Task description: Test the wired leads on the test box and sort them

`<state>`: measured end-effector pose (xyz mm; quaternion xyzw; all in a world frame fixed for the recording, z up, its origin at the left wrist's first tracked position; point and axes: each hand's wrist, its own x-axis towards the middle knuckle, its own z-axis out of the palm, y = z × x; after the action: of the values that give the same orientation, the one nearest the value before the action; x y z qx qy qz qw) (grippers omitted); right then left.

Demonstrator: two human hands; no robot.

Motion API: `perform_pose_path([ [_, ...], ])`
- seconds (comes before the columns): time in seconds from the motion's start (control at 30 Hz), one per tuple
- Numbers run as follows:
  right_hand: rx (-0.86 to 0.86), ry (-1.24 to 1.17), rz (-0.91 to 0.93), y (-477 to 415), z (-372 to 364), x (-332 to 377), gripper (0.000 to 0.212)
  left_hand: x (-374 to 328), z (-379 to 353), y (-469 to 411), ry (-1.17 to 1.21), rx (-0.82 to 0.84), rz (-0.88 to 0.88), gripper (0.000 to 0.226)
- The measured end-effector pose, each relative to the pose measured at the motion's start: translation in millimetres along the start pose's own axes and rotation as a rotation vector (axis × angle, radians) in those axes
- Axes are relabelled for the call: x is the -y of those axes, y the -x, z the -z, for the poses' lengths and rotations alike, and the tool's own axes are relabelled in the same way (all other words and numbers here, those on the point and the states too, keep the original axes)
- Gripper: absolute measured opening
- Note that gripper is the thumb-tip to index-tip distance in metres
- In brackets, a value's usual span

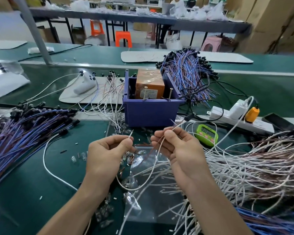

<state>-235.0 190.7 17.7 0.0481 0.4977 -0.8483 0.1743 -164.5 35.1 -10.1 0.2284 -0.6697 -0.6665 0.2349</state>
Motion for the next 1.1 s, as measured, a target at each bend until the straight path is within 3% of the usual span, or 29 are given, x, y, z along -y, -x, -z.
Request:
perform_pose_path([
  [0.37,-0.069,-0.087,0.039,-4.9,10.2,8.8,0.01,0.3,9.8,-9.0,0.077,-0.067,-0.001,0.015],
  [0.7,-0.041,-0.361,-0.002,-6.6,12.1,14.5,0.011,3.9,13.4,-9.2,0.041,0.042,0.056,0.024],
  [0.8,-0.013,-0.394,-0.025,-4.5,10.0,12.7,0.016,-0.1,11.1,-4.4,0.197,0.123,0.122,0.011],
  [0.9,0.018,-0.379,-0.06,-1.2,5.5,9.5,0.014,-2.5,12.5,-0.3,0.425,0.219,0.196,0.029],
  [1.1,0.11,-0.155,-0.081,5.9,2.4,4.4,0.017,-8.9,14.6,-1.7,0.559,0.312,0.216,0.06],
])
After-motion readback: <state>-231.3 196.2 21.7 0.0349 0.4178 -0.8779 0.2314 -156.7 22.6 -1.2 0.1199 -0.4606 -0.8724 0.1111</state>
